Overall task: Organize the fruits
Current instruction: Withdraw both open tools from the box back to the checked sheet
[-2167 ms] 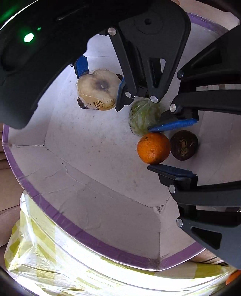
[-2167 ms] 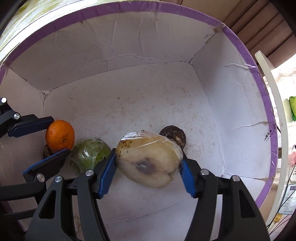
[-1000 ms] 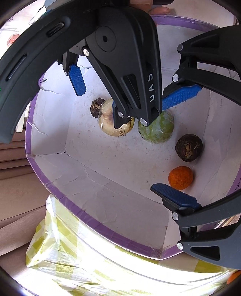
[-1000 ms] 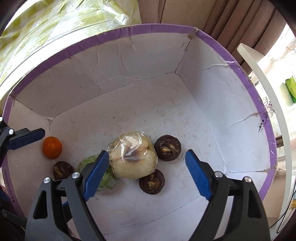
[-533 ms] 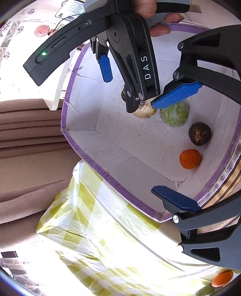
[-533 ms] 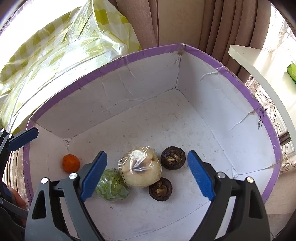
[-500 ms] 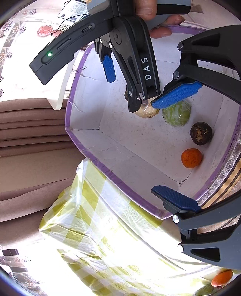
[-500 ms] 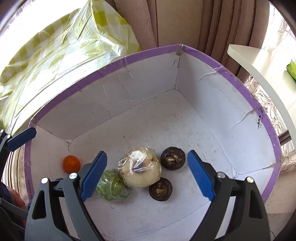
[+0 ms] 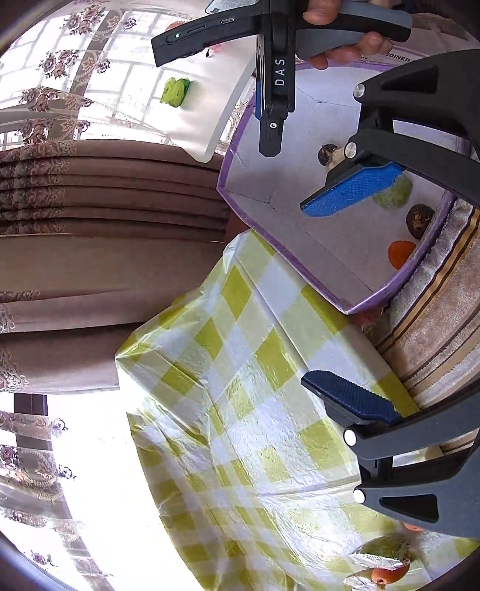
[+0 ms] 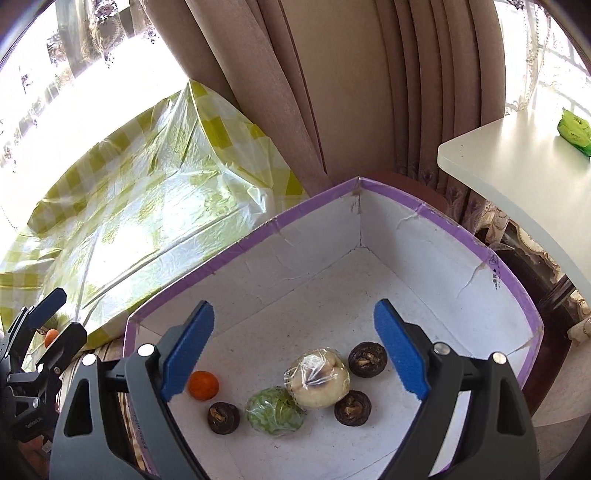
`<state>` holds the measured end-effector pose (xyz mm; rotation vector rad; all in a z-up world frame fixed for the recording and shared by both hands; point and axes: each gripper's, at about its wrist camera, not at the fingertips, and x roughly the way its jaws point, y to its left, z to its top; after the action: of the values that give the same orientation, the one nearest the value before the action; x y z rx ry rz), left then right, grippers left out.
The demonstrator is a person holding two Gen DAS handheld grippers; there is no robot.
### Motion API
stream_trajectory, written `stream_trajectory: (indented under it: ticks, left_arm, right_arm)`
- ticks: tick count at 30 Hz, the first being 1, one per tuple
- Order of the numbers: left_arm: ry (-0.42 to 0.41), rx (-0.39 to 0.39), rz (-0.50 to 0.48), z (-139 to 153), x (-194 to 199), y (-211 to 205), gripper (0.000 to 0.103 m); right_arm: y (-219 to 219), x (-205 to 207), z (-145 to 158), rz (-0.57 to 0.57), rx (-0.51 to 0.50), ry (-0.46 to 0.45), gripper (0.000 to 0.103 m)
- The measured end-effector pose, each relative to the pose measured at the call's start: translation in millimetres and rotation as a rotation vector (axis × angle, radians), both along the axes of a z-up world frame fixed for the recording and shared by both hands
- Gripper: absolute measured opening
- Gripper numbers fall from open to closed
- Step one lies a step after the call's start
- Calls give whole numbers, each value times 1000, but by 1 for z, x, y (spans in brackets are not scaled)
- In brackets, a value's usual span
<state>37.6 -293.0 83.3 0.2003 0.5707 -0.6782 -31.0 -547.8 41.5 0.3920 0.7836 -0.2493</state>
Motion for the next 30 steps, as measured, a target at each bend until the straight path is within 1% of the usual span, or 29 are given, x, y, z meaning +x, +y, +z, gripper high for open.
stream_trajectory:
  ticks: [5,10,19,22,27,30]
  left_arm:
    - [4,-60,84,10,11,37,83]
    - [10,-100,168,16,24,75,83]
    - [39,-154,325,13,47,144,83]
    - [49,-172,380,10,53,167,83]
    - [37,-184,467,8,59,204,83]
    - [44,-202,519,6,63,228,83]
  right_arm:
    - [36,5,21,60,32,-87,89]
    - [86,20,28,155,29,-120,89]
    - [163,40,12,280,47,-91,89]
    - [190,43,10,332,36,-101,89]
    - [234,45,7,415,20,-129,89]
    - [260,46,5,470,-3,-140,89]
